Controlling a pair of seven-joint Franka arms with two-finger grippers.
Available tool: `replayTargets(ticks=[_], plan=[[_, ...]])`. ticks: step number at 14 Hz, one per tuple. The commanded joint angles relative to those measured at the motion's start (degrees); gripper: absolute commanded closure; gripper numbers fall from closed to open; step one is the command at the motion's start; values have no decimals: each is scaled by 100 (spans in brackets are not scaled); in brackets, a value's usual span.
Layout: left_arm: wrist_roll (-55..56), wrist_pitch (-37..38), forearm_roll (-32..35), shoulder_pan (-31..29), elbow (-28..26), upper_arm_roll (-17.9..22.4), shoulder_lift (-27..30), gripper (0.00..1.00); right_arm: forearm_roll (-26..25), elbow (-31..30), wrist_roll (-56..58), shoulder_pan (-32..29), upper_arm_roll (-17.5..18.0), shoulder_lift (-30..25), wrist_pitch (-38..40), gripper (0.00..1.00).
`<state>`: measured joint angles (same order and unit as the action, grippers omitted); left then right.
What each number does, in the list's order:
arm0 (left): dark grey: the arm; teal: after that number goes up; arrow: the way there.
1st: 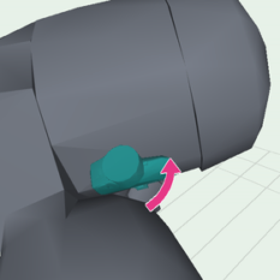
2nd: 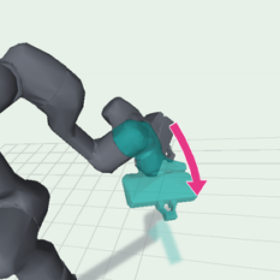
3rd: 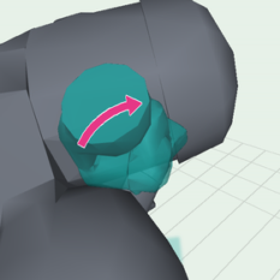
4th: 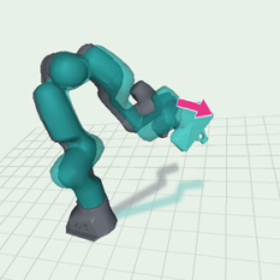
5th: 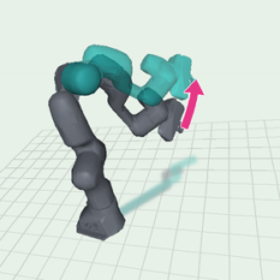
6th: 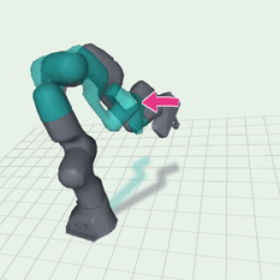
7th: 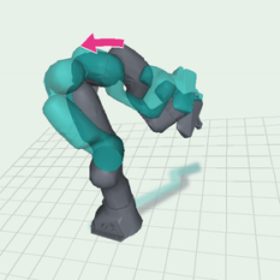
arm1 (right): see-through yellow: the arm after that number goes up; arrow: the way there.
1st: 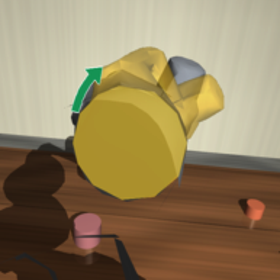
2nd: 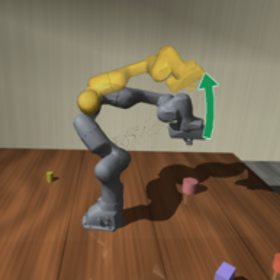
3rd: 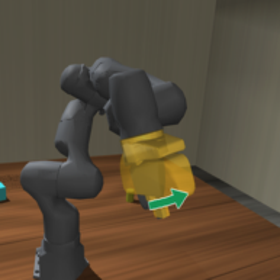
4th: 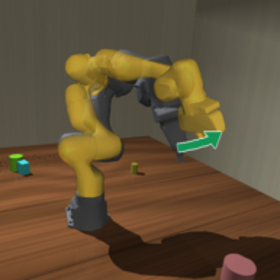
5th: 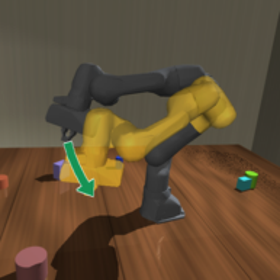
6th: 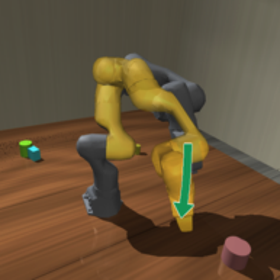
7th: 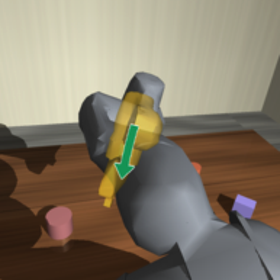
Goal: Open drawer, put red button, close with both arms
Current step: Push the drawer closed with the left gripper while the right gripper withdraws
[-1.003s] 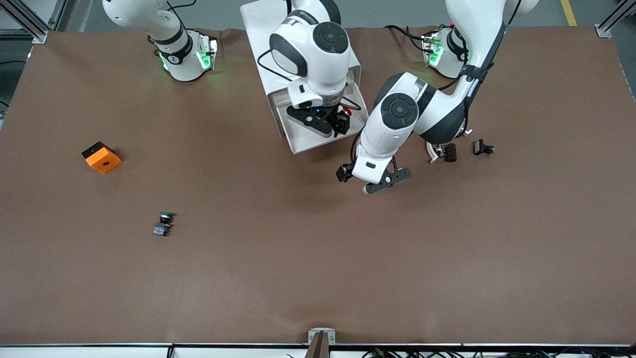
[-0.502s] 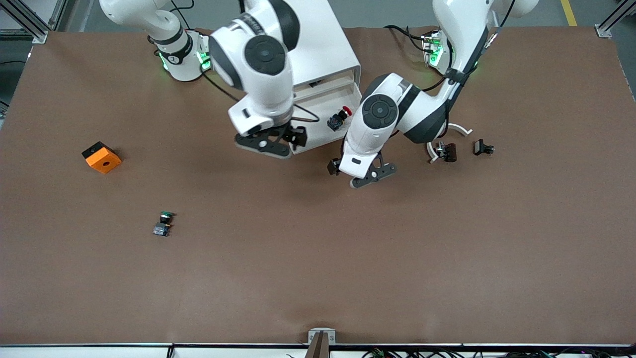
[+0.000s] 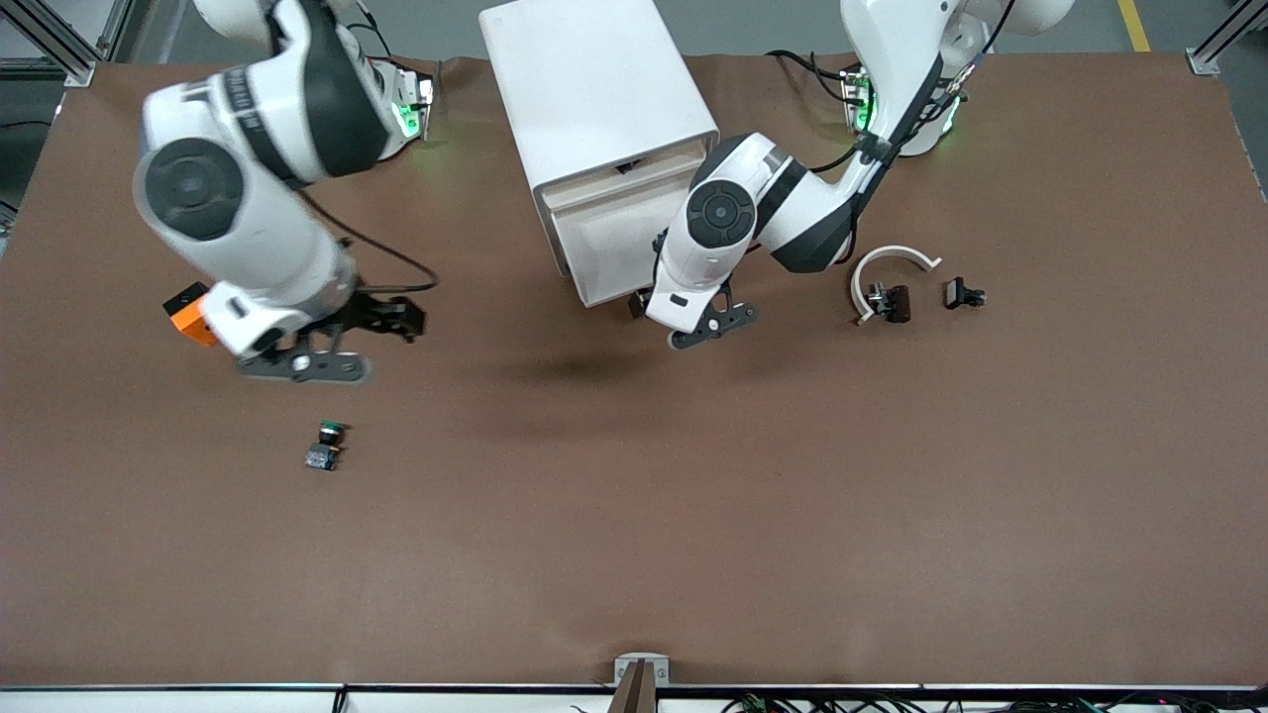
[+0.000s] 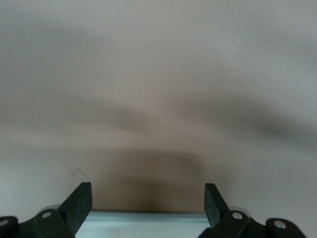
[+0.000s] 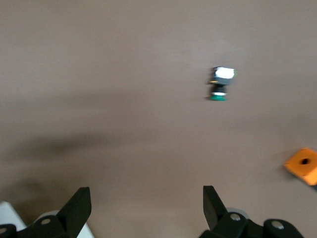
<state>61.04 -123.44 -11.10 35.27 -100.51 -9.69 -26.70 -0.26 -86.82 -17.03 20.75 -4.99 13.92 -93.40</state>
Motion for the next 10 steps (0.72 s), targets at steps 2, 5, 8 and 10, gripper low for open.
replayTargets(ticks=[2,5,8,10], plan=[[40,57,-506,-11,-13,-182,-55,0,8,622,1164,-947,148,-12,848,0],[48,100,-876,-11,-13,-279,-178,0,17,640,1937,-1598,139,-29,1033,0],[40,591,-1209,-11,-13,-349,-187,0,8,745,2107,-2108,139,-38,1243,0],[40,890,-1517,-11,-13,-367,-187,0,8,903,2107,-2346,148,-38,1481,0]])
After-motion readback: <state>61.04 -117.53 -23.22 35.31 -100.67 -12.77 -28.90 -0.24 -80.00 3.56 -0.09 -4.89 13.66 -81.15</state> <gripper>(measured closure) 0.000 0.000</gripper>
